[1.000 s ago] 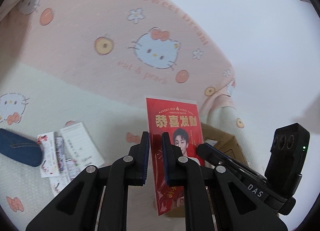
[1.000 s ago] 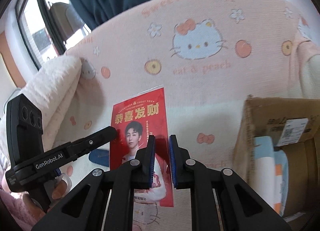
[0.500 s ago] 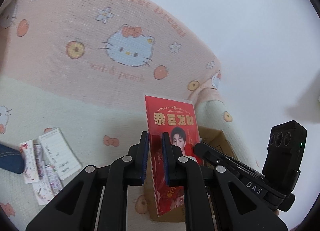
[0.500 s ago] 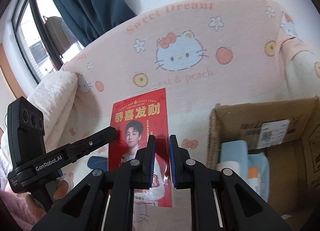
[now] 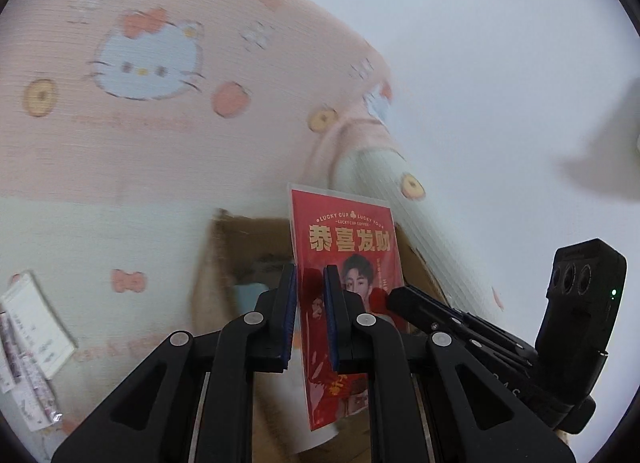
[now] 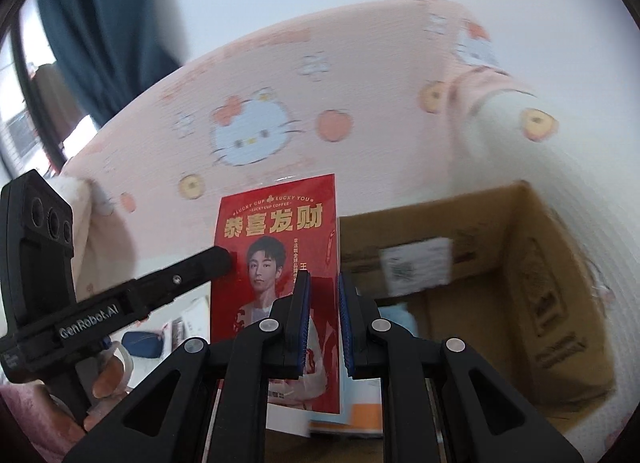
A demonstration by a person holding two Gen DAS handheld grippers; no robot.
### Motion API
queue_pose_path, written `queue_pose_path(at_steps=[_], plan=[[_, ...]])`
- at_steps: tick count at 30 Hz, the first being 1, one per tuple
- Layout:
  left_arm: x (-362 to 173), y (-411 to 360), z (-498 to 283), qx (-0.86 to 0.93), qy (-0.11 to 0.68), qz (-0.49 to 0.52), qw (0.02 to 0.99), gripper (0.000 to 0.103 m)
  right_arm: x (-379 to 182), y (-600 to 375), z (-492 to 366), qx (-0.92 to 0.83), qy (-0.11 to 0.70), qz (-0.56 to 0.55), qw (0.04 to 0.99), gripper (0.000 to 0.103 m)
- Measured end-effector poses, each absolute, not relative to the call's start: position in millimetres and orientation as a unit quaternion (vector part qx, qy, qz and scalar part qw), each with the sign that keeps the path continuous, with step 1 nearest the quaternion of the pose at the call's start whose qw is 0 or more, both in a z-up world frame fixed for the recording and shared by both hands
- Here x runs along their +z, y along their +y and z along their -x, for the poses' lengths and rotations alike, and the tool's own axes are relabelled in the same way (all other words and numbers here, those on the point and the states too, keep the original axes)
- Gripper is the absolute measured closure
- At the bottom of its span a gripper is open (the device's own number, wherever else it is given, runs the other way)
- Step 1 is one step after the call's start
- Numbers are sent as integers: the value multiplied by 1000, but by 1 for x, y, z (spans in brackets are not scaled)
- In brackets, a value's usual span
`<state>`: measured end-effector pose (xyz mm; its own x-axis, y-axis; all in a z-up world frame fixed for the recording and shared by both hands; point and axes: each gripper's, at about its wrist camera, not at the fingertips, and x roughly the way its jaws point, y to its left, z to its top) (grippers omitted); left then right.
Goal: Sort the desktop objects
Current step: 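Lower the red card into the box and open both grippers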
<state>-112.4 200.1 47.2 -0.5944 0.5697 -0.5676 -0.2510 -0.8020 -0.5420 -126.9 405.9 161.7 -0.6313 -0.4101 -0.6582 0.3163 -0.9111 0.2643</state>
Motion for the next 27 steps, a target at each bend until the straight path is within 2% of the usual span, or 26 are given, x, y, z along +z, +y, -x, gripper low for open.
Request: queue_pose_path(at_steps=[9,16,27], plan=[[15,270,155,800,-218,489,273,90,150,469,154,-892,-71,-428,130,92],[-23,302,178,750,-233,560,264,90,134,489,172,-878,-42,-468,85,92],[-58,330,181,727,-225,597,254,89,107,507,195,-859,-8,-509,49,92]])
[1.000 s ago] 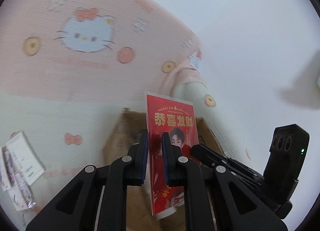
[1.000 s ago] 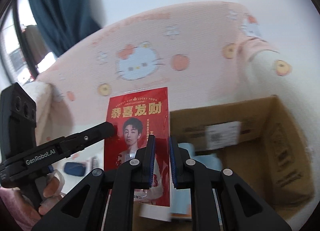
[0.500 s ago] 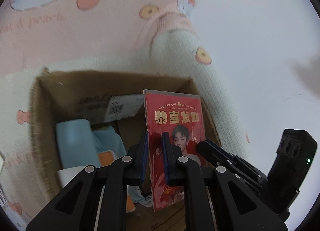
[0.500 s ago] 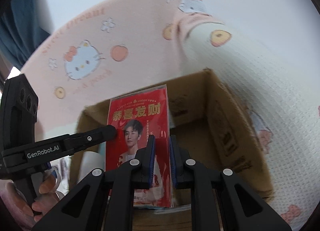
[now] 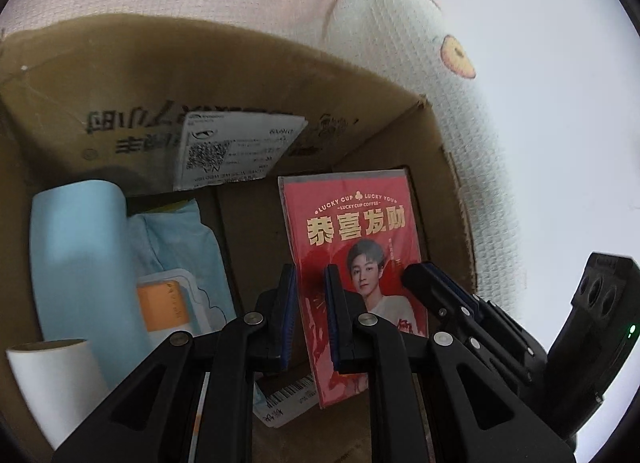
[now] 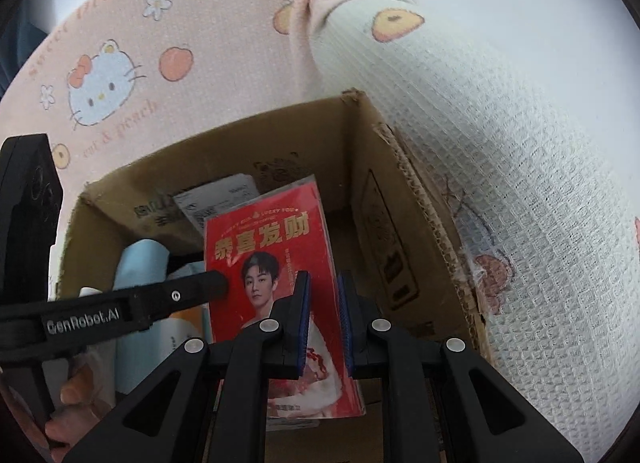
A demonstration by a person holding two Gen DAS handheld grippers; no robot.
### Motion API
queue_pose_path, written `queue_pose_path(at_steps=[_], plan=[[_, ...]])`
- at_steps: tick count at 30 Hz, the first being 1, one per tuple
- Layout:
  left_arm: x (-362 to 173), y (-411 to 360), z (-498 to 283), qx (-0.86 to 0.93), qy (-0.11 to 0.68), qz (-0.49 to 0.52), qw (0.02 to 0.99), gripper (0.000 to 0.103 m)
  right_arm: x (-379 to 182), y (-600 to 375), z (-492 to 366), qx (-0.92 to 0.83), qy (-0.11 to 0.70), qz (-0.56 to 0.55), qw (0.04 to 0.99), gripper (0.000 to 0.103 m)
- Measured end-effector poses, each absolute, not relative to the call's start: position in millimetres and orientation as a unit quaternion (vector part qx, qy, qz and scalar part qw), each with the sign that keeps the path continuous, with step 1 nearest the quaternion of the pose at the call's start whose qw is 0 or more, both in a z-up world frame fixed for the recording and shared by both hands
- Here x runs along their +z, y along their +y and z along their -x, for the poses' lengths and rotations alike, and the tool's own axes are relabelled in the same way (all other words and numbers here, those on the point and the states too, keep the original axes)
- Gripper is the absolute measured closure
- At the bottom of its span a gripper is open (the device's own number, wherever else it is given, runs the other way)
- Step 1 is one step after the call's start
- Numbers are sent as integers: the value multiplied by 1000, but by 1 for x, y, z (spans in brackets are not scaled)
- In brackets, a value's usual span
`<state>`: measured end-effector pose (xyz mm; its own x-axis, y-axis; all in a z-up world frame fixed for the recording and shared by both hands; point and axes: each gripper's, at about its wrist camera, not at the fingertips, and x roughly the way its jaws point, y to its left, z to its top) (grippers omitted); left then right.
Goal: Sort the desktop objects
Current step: 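Lower the red card into the box and open both grippers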
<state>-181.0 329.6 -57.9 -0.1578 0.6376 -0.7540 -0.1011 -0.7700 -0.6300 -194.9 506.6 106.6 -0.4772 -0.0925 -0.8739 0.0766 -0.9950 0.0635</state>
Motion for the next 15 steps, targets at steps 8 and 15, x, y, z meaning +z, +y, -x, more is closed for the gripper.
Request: queue_pose_path(at_steps=[8,15], plan=[[-71,338,181,721,-209,616,239,89,90,505,200,-843,13,-536,34,92],[-82,342,186,716,-200,630,226,89,85,501,211,-839,14,-543,31,92]])
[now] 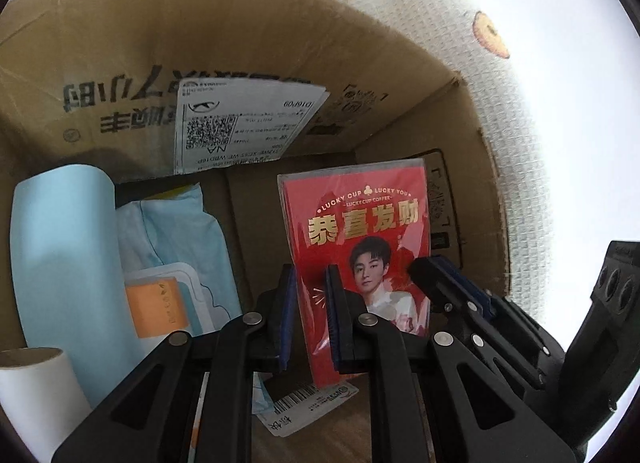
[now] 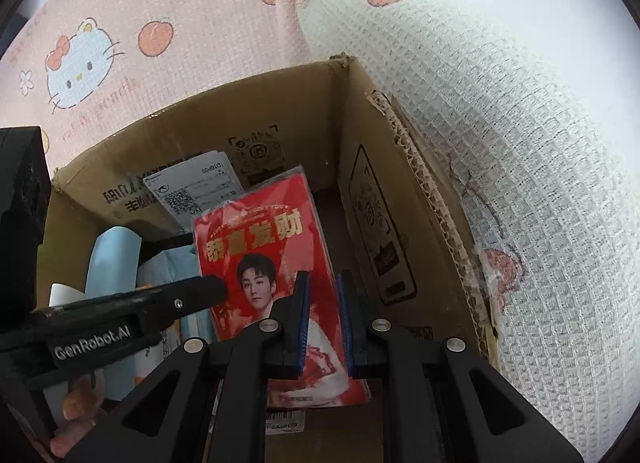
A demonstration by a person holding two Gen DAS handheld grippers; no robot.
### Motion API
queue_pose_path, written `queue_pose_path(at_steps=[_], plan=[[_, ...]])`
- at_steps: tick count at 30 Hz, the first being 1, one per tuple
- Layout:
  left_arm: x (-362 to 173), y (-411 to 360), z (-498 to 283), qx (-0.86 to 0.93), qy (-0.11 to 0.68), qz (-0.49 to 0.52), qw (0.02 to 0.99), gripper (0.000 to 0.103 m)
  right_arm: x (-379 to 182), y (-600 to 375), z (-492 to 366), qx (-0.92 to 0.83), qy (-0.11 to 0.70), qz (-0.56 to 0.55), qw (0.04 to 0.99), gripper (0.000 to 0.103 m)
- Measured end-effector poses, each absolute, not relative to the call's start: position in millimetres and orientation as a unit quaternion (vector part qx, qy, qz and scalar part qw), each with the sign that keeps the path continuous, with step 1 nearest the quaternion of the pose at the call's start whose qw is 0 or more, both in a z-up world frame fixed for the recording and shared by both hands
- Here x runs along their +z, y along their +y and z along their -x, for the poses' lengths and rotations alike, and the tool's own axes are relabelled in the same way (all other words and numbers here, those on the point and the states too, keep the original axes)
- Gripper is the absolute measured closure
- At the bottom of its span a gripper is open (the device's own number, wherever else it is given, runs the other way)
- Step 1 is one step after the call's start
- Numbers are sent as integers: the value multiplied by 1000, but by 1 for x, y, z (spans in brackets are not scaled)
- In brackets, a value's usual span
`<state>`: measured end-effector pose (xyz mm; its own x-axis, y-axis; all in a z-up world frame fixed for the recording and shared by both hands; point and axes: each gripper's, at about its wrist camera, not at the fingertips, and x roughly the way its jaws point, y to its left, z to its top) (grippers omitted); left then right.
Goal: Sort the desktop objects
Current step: 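Lower the red card into the box and open both grippers, then withdraw both grippers from the box back to the paper pile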
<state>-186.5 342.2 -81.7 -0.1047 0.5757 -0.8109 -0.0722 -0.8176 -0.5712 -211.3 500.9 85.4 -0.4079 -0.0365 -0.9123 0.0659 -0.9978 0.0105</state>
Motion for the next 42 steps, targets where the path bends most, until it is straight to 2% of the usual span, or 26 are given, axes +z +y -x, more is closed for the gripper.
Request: queue_pose_path(at_steps=[9,10,11,12,15,23,27,33,39,42], plan=[[-93,343,187,712,-182,644,213,87,75,487,216,-821,40,-568,29,92],[-94,344,187,712,-176,647,211,82,73,486,217,-819,38,-572,30,92],[-96,345,187,709,-173,650,210,69,73,486,217,-816,31,-576,33,92],[-98,345,188,707,-169,655,205,64,72,485,217,-814,23,-579,37,92],[-104,346,192,696,-168,669,199,58,72,487,215,-817,12,-577,25,92],[-92,340,189,718,-161,643,212,55,82,480,200,-822,18,-569,22,91],[-78,332,183,739,-154,623,206,52,98,471,190,-831,49,-554,17,90],[-62,332,176,736,-180,615,218,52,114,466,184,-839,54,-541,26,89],[-30,320,156,766,-171,575,232,52,138,454,167,-851,71,-519,30,79],[-13,309,150,784,-165,548,238,46,151,445,156,-857,80,-509,35,61]])
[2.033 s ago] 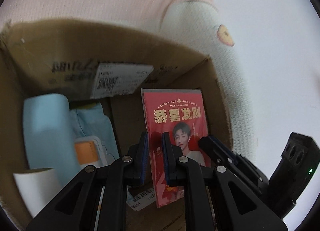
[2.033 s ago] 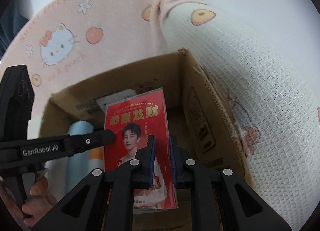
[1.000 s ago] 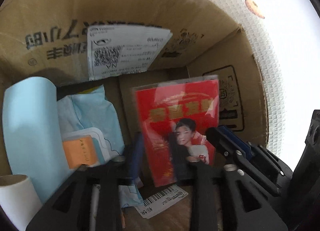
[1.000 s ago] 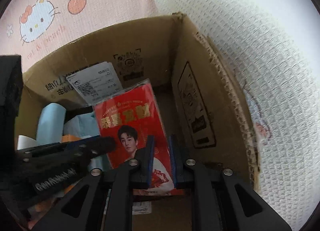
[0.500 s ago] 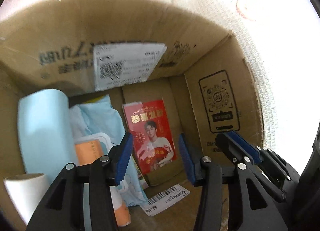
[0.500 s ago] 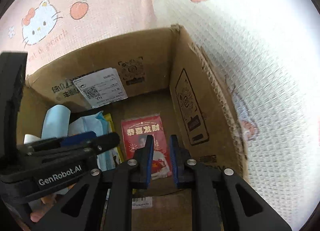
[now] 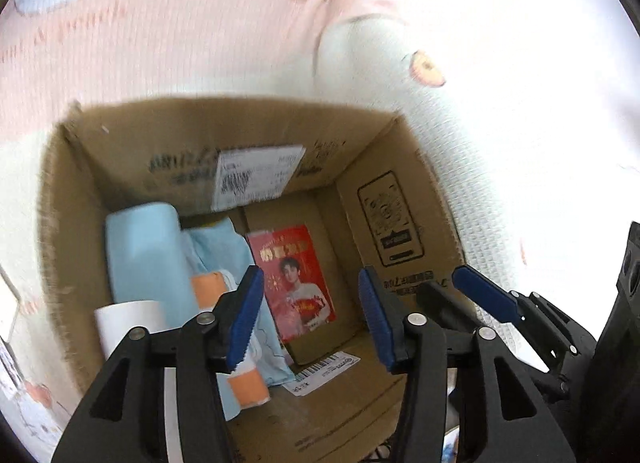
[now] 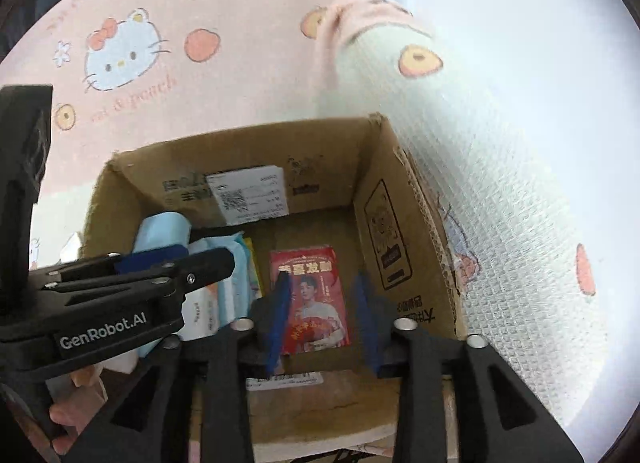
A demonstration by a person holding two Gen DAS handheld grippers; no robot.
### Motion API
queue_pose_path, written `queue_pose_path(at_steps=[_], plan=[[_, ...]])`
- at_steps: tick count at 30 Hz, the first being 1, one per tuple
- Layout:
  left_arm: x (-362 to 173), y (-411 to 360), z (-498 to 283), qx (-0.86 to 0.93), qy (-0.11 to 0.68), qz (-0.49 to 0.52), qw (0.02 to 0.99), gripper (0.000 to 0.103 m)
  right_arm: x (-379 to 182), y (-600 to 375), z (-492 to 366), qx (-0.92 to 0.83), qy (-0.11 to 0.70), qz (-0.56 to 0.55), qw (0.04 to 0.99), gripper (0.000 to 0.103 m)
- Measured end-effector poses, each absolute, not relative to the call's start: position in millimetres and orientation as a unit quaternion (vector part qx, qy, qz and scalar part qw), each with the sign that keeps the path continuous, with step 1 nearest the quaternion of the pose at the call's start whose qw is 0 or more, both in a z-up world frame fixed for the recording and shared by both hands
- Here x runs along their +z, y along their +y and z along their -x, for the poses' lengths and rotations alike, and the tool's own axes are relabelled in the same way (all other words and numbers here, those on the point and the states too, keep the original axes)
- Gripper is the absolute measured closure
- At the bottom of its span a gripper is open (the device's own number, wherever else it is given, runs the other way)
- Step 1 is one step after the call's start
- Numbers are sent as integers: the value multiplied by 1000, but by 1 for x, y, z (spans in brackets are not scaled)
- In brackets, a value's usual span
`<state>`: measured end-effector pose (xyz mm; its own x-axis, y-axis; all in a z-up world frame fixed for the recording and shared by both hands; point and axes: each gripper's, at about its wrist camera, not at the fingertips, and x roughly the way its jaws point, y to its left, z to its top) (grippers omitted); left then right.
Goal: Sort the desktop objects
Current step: 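Withdraw both grippers from the box back to the paper pile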
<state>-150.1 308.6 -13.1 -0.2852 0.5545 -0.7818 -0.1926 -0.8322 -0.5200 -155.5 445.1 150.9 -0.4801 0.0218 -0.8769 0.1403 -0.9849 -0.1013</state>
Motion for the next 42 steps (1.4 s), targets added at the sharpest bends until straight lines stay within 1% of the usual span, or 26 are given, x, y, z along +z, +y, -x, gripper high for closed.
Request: queue_pose_path(at_steps=[1,2,6,8,10,13,18,21,26,28,32,37,42], plan=[[-11,307,148,789,-165,541,239,45,152,440,153,-859,82,-504,37,56],[-6,302,144,792,-165,535,244,45,156,436,149,-861,86,-499,38,54],[8,285,134,787,-159,535,262,44,166,409,137,-861,127,-490,44,51],[12,276,129,789,-156,534,263,44,169,396,131,-859,141,-489,49,46],[17,262,123,795,-156,524,261,44,171,385,126,-858,146,-490,55,44],[16,247,119,799,-163,513,268,44,174,374,123,-859,147,-487,54,44],[25,201,108,806,-199,481,281,44,188,358,117,-865,133,-480,63,44],[30,172,105,819,-202,466,266,44,197,340,112,-870,136,-468,77,43],[26,116,100,825,-233,454,243,44,206,299,107,-869,156,-456,114,41],[21,95,96,829,-239,450,229,44,206,281,106,-866,166,-453,130,41],[6,56,86,830,-260,447,210,38,202,247,103,-860,191,-448,153,41],[-12,15,70,827,-300,437,187,38,192,207,101,-849,198,-449,194,41],[-25,-14,56,834,-289,438,173,38,176,173,100,-836,200,-459,225,41]])
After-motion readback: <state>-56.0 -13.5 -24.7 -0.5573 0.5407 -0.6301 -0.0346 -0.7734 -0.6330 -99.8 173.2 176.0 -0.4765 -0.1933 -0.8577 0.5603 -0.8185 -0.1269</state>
